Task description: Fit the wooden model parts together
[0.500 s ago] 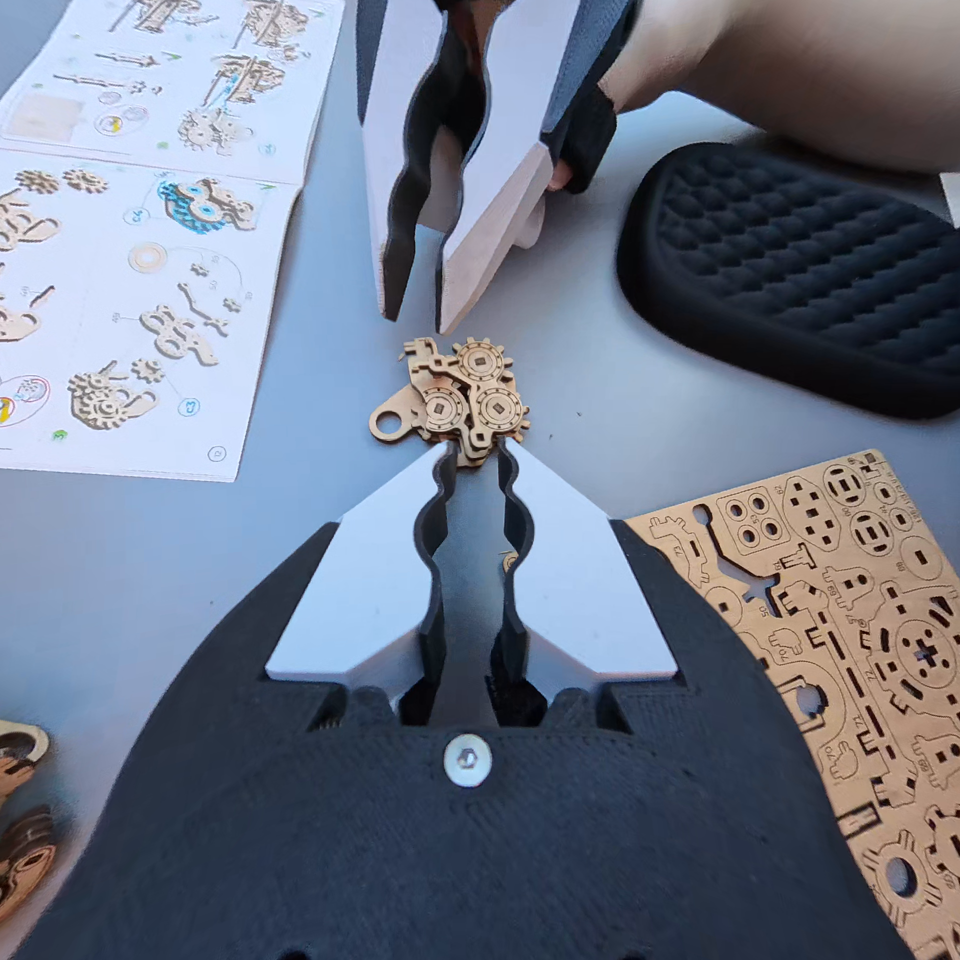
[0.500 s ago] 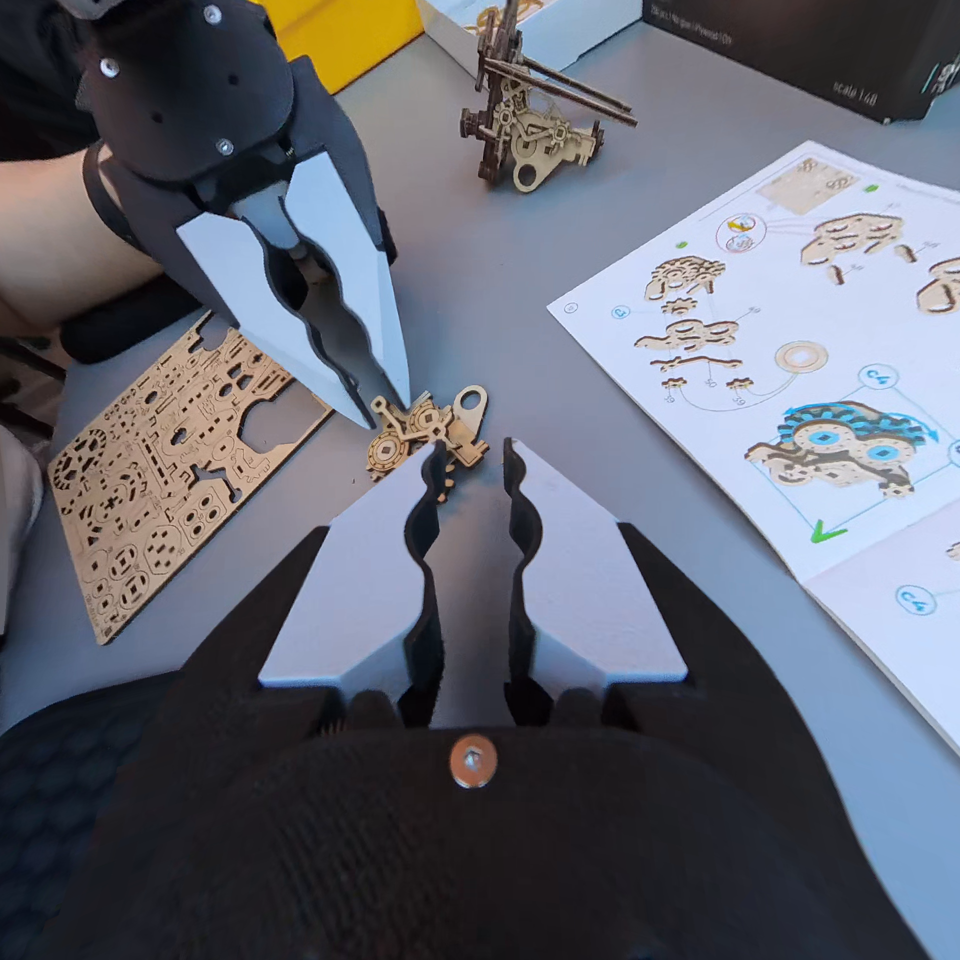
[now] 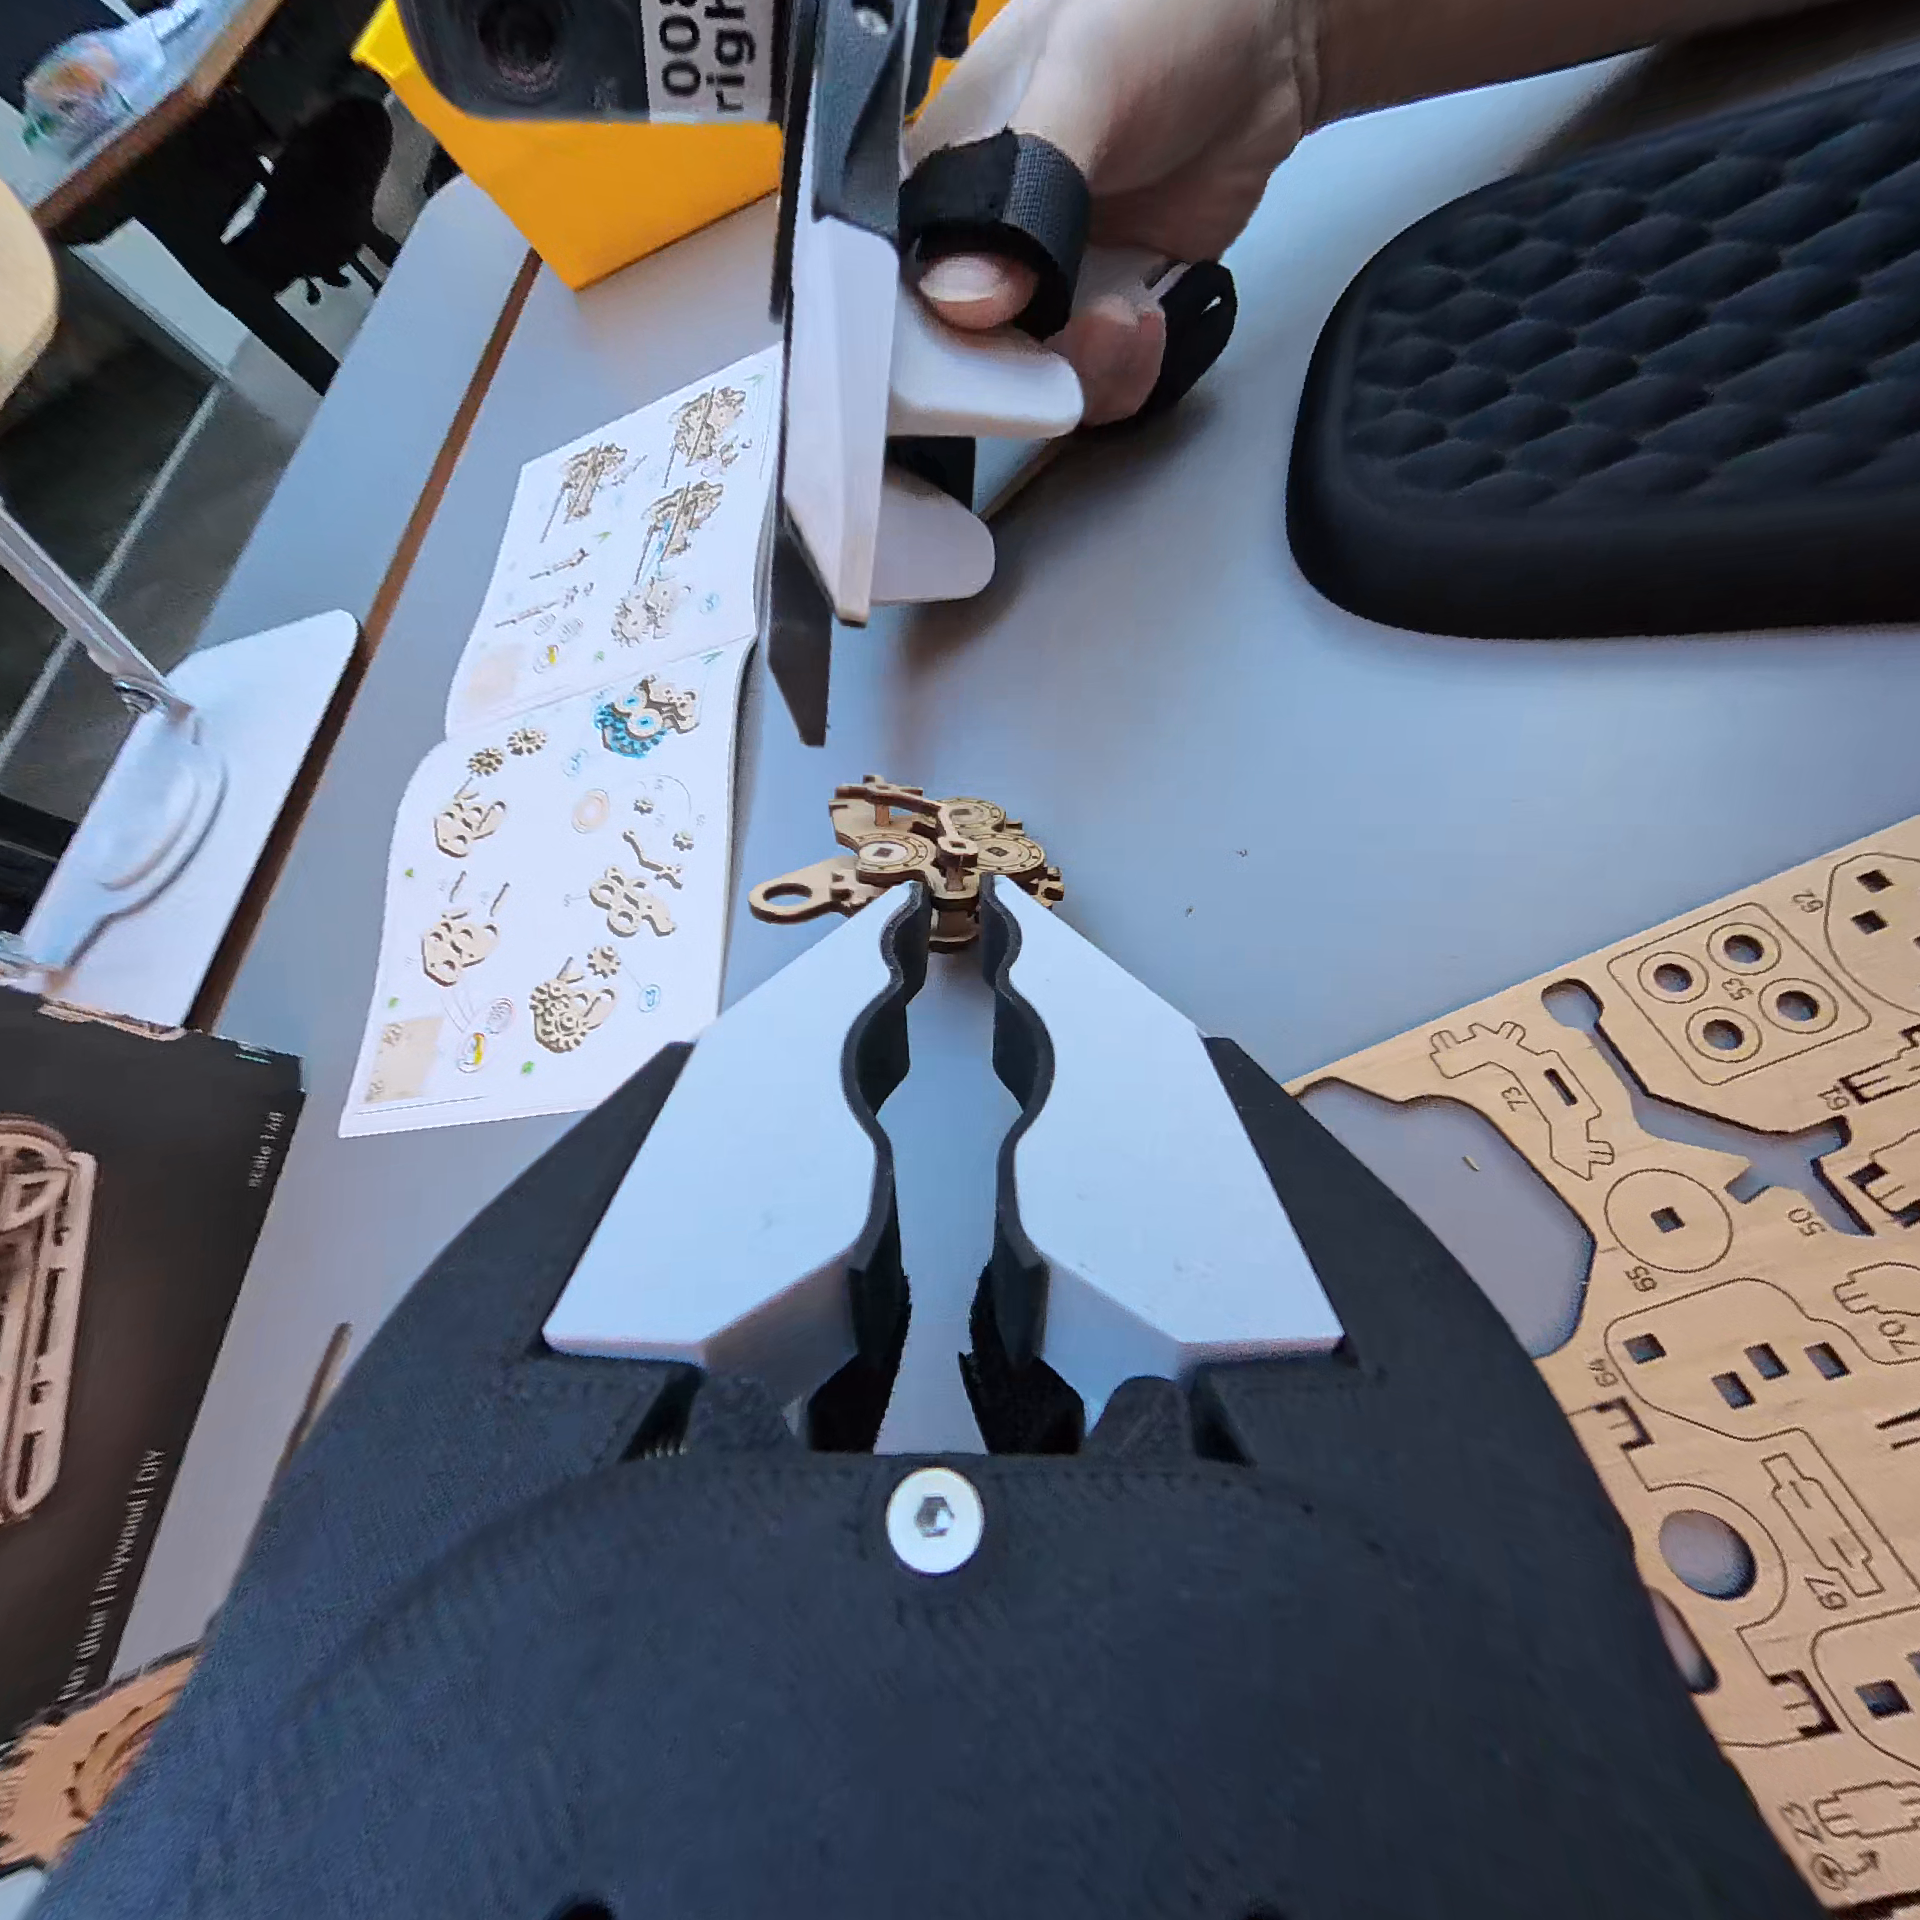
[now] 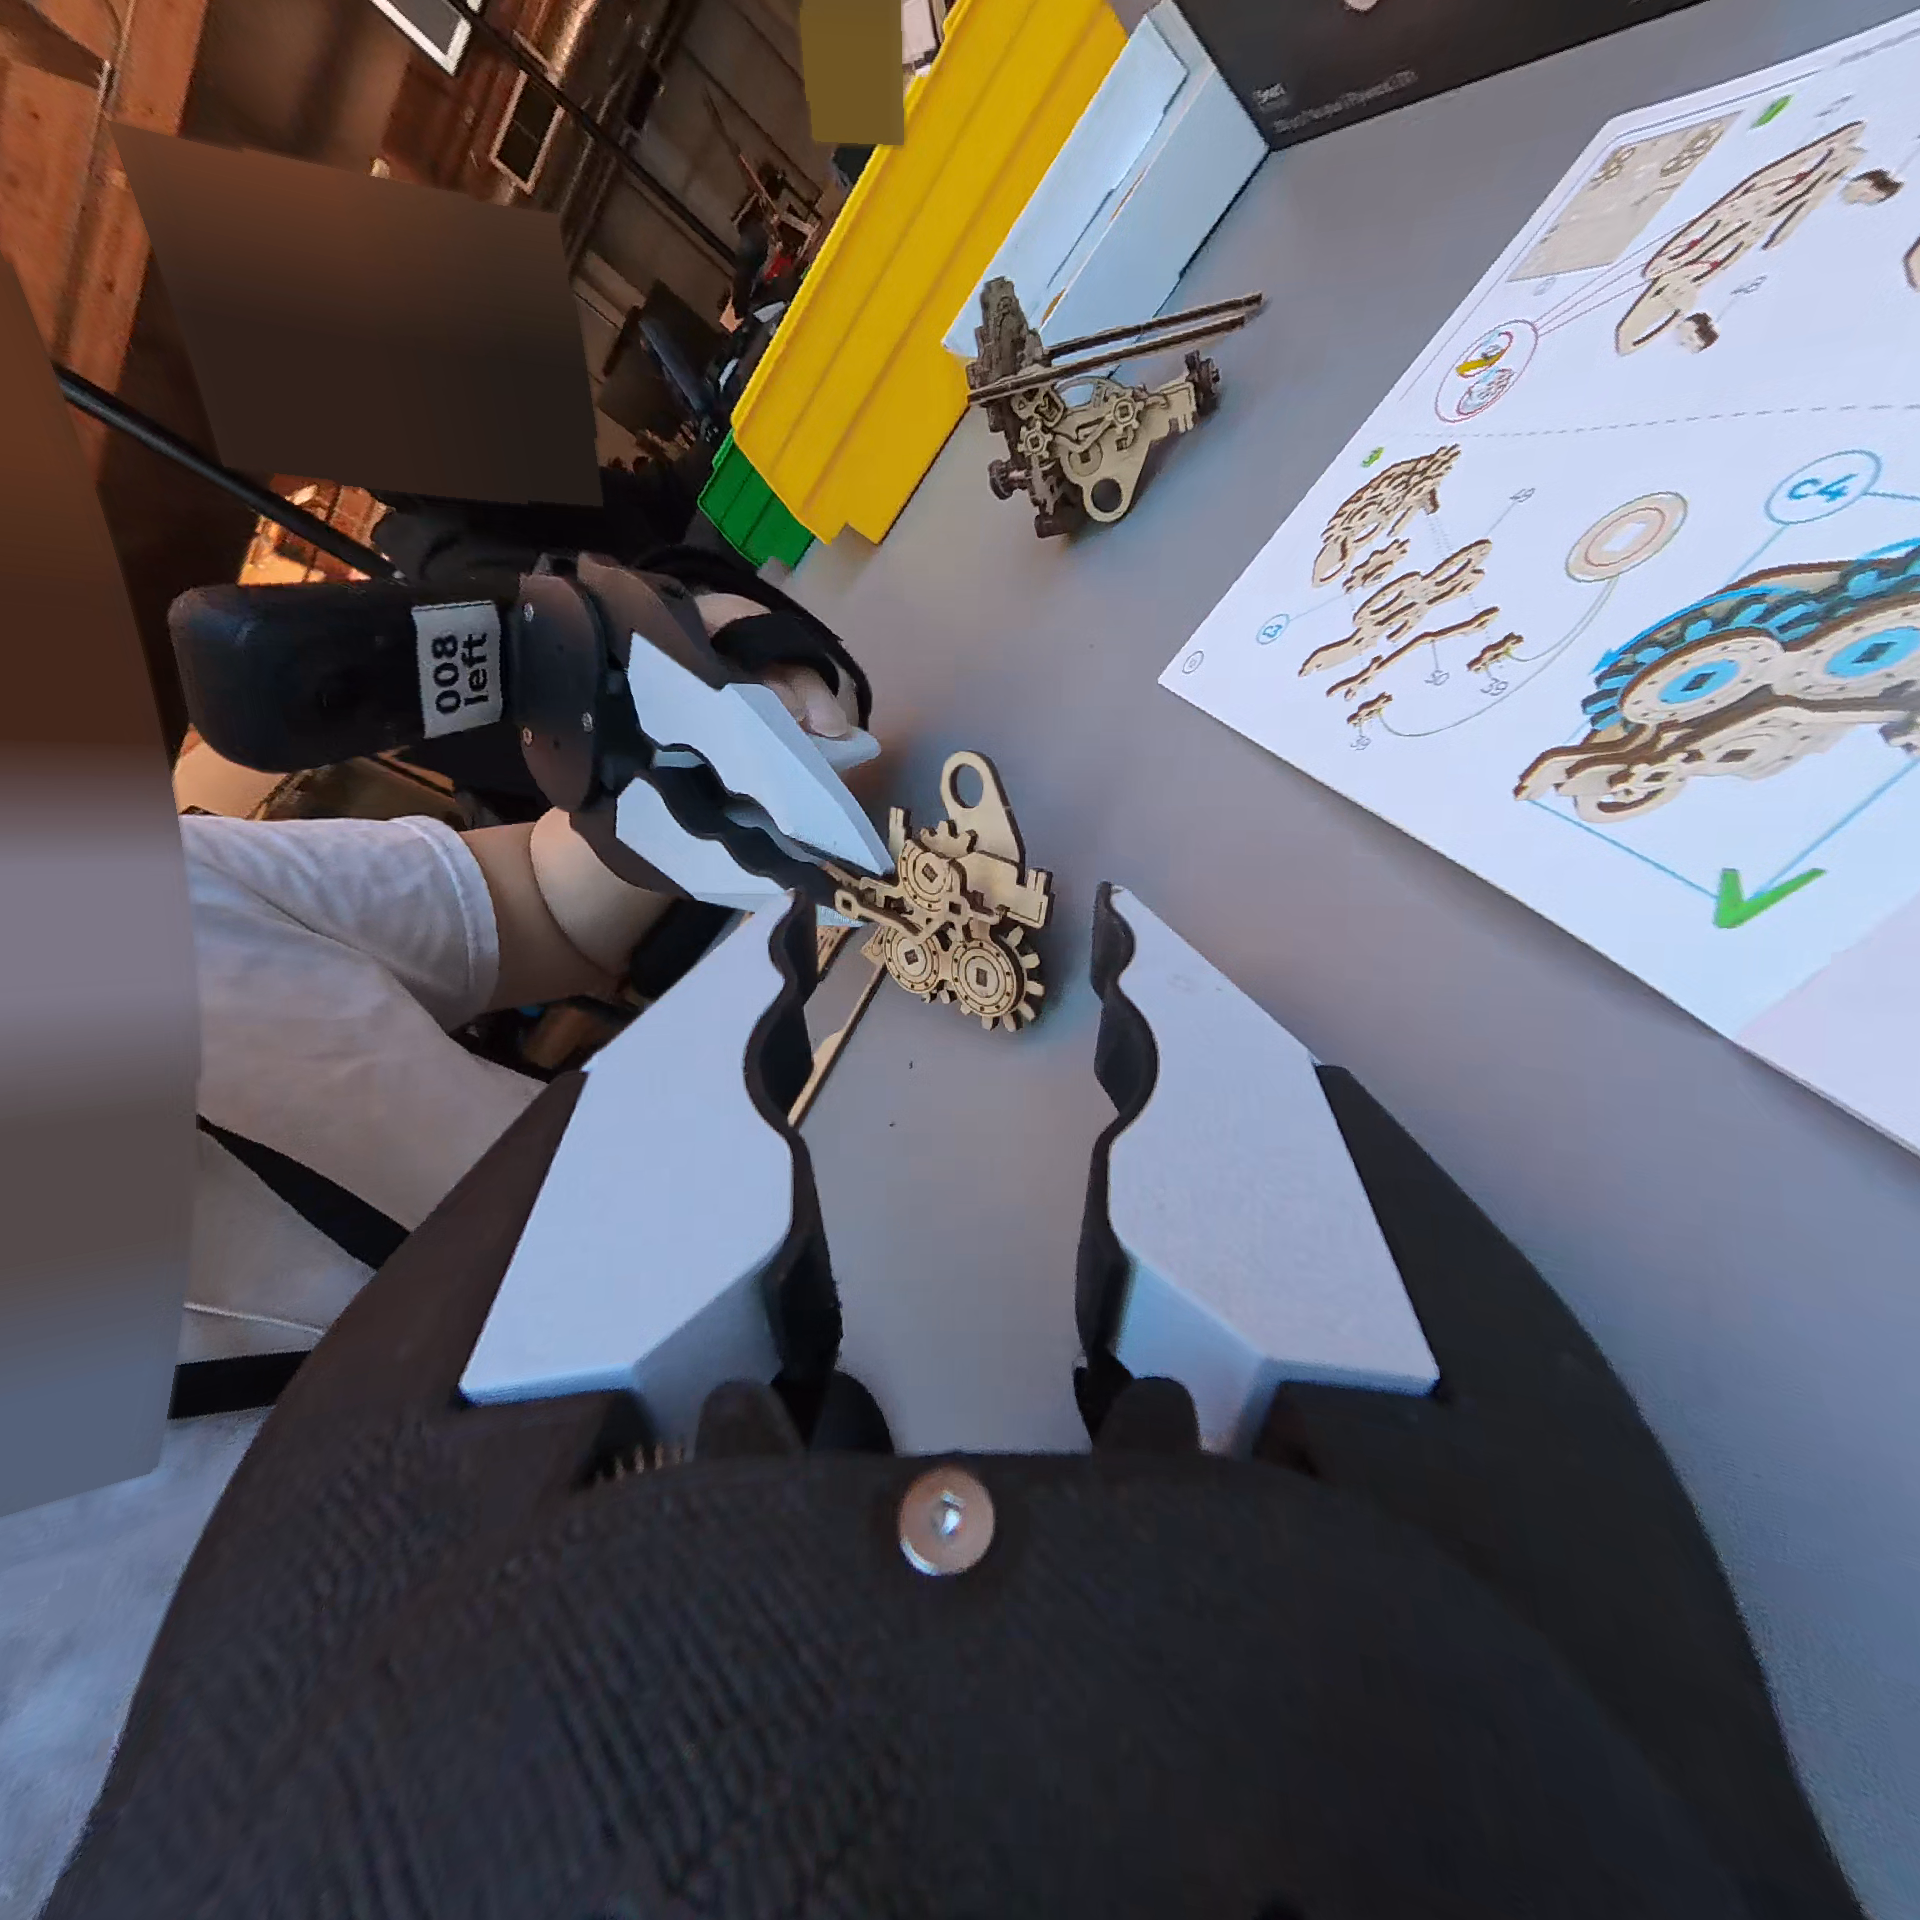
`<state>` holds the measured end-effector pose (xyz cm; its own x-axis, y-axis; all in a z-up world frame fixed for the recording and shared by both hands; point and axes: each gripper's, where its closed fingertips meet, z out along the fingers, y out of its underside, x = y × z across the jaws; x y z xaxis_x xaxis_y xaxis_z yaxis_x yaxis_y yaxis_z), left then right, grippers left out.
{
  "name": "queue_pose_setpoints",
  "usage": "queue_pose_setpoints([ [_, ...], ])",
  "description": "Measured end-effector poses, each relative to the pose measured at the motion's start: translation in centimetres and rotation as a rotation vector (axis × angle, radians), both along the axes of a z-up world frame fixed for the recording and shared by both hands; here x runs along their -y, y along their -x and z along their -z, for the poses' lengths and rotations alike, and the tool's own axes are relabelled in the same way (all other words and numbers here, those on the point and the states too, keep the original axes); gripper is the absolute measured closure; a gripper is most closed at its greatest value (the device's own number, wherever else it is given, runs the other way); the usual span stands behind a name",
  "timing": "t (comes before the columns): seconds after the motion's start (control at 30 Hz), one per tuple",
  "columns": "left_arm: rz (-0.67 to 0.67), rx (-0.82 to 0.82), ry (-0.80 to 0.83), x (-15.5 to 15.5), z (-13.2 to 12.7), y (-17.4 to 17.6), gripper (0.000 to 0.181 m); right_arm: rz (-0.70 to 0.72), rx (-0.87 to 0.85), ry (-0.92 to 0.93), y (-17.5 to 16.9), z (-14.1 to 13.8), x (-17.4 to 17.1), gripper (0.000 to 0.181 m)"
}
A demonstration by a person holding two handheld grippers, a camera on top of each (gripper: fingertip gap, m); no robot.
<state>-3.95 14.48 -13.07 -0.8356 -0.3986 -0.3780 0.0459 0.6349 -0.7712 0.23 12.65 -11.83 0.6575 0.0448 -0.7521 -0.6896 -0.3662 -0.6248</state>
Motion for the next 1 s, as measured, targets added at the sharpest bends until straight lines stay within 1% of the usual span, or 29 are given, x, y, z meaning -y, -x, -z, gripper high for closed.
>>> queue_pose_setpoints([
  [0.1, 0.029, 0.028, -0.010, 0.4, 0.0, 0.3, 0.174, -0.036, -0.003, 0.021, 0.4, 0.3, -0.1, 0.128],
  [0.23, 0.060, 0.132, 0.025, 0.8, -2.0, 0.8, 0.174, -0.092, -0.007, -0.049, 1.1, -0.7, 0.0, 0.117],
  [0.37, 0.101, 0.231, 0.060, 1.2, -4.1, 1.7, 0.174, -0.187, -0.131, -0.201, 2.2, -2.9, 0.3, 0.119],
  [0.47, 0.130, 0.270, 0.108, 1.7, -5.4, 2.3, 0.174, -0.237, -0.176, -0.234, 3.2, -3.4, 0.1, 0.119],
  [0.53, 0.134, 0.276, 0.110, 1.7, -5.5, 2.4, 0.174, -0.270, -0.185, -0.247, 4.0, -3.7, -0.1, 0.125],
  [0.57, 0.133, 0.278, 0.102, 1.7, -5.4, 2.4, 0.174, -0.286, -0.193, -0.257, 4.4, -3.9, -0.2, 0.131],
  [0.6, 0.135, 0.273, 0.095, 1.7, -5.2, 2.4, 0.174, -0.306, -0.204, -0.265, 4.8, -4.1, -0.2, 0.141],
  [0.63, 0.134, 0.270, 0.092, 1.7, -5.0, 2.3, 0.174, -0.314, -0.214, -0.271, 4.9, -4.2, -0.2, 0.145],
  [0.73, 0.146, 0.266, 0.089, 1.8, -4.8, 2.5, 0.174, -0.296, -0.218, -0.289, 4.8, -4.5, -0.5, 0.154],
  [0.8, 0.150, 0.273, 0.090, 1.8, -4.8, 2.5, 0.174, -0.294, -0.172, -0.290, 4.9, -4.4, -0.4, 0.160],
  [0.87, 0.145, 0.273, 0.086, 1.7, -4.7, 2.4, 0.174, -0.296, -0.121, -0.285, 4.9, -4.4, -0.3, 0.162],
  [0.93, 0.145, 0.278, 0.085, 1.6, -4.7, 2.3, 0.174, -0.288, -0.108, -0.296, 4.9, -4.7, -0.3, 0.159],
  [1.0, 0.149, 0.298, 0.083, 1.6, -4.9, 2.4, 0.174, -0.286, -0.099, -0.293, 5.1, -4.7, -0.3, 0.161],
])
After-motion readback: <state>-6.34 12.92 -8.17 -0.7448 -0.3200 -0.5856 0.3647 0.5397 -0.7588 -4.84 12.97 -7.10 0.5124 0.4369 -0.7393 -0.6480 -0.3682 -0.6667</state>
